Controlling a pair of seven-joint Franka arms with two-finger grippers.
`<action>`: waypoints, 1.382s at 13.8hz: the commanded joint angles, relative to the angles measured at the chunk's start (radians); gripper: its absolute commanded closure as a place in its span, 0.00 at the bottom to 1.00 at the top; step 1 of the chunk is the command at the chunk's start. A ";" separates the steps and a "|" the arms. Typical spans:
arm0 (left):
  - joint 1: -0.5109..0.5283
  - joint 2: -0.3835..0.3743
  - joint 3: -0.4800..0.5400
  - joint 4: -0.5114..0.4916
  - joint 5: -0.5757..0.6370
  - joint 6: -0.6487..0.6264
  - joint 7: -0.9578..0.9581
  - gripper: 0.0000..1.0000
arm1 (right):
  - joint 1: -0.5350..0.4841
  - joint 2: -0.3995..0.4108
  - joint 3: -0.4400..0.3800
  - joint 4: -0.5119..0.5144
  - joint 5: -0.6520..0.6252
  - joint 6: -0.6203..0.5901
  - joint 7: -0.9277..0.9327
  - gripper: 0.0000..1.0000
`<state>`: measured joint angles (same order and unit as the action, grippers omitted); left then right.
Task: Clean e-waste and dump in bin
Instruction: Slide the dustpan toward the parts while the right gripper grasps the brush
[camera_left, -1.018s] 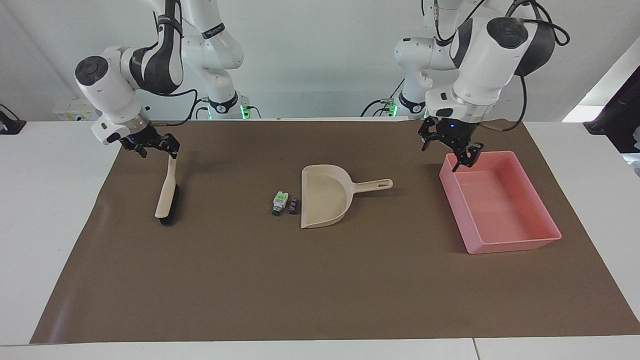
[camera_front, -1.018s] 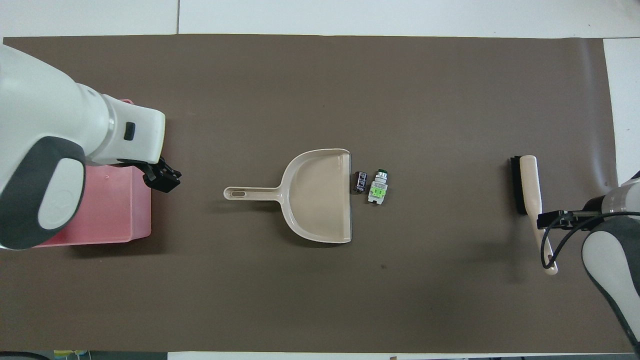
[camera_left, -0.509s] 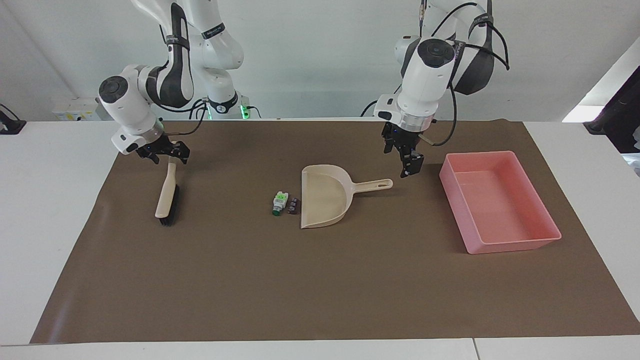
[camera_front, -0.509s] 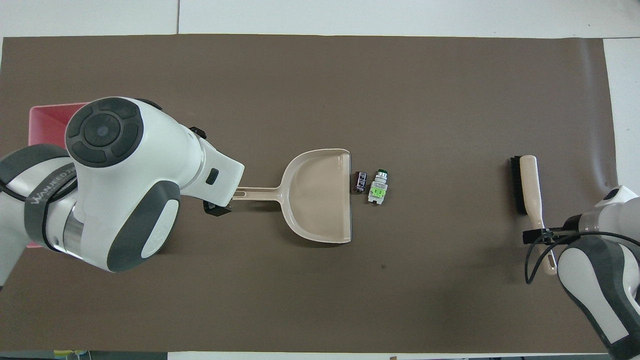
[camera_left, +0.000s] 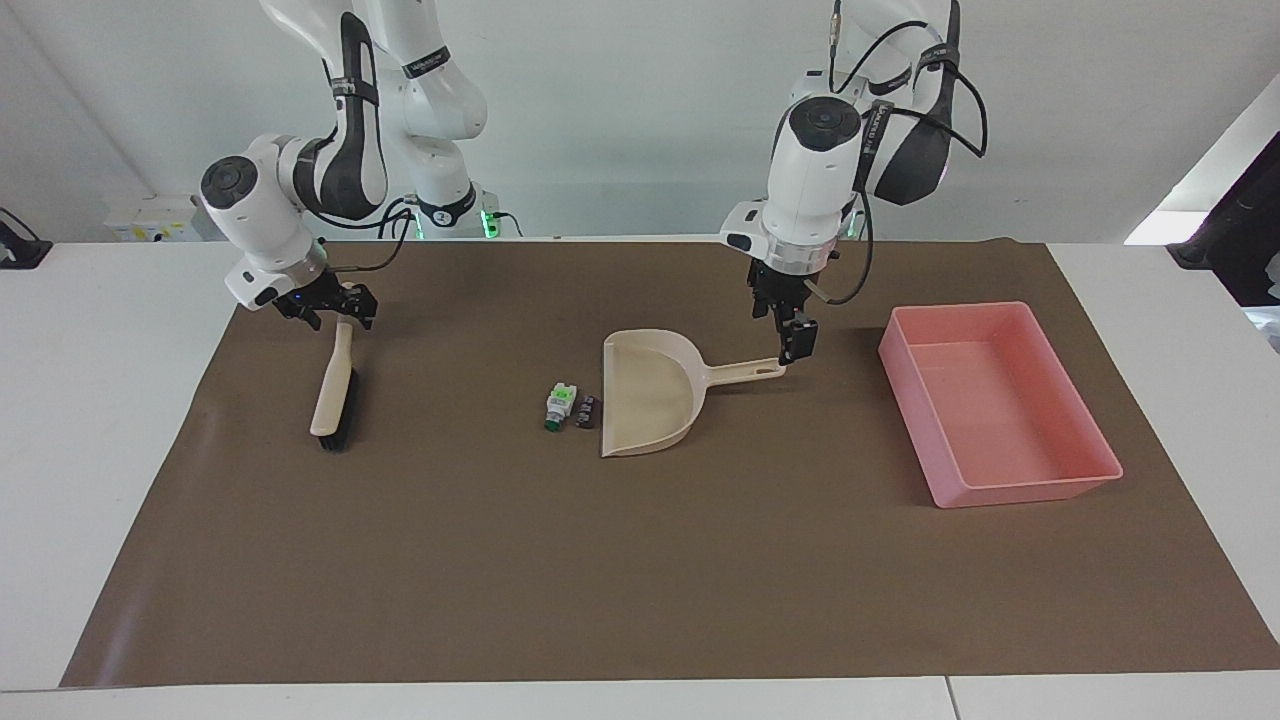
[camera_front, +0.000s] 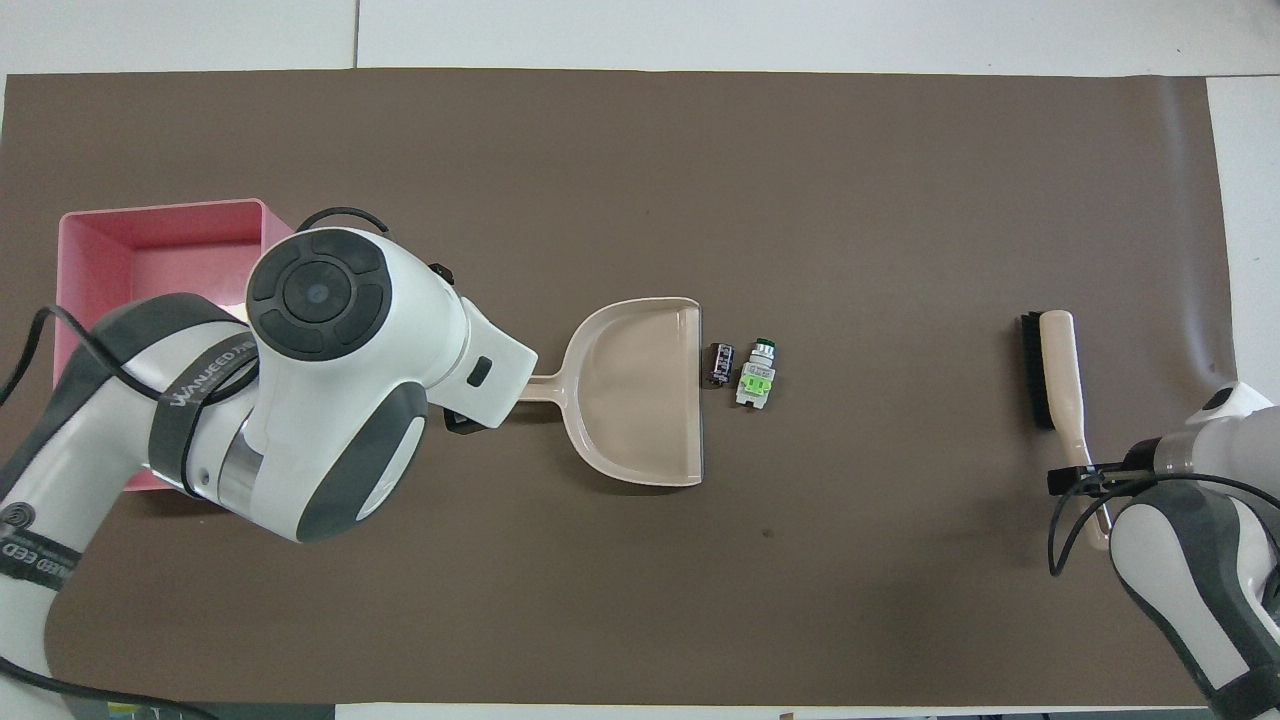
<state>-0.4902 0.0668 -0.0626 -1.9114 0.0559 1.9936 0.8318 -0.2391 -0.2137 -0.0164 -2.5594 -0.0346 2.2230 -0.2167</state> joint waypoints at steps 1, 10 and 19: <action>-0.037 0.056 0.012 0.005 0.021 0.030 -0.002 0.03 | -0.008 -0.018 0.009 -0.013 0.036 0.015 -0.026 0.19; -0.100 0.160 0.012 0.020 0.073 0.028 -0.032 0.08 | -0.006 -0.016 0.009 -0.002 0.058 0.012 -0.049 0.38; -0.154 0.235 0.013 0.020 0.153 0.079 -0.160 0.08 | -0.005 0.008 0.010 0.057 0.058 -0.029 -0.055 1.00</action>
<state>-0.6109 0.2760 -0.0627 -1.9018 0.1745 2.0500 0.7269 -0.2381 -0.2147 -0.0107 -2.5385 0.0007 2.2203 -0.2453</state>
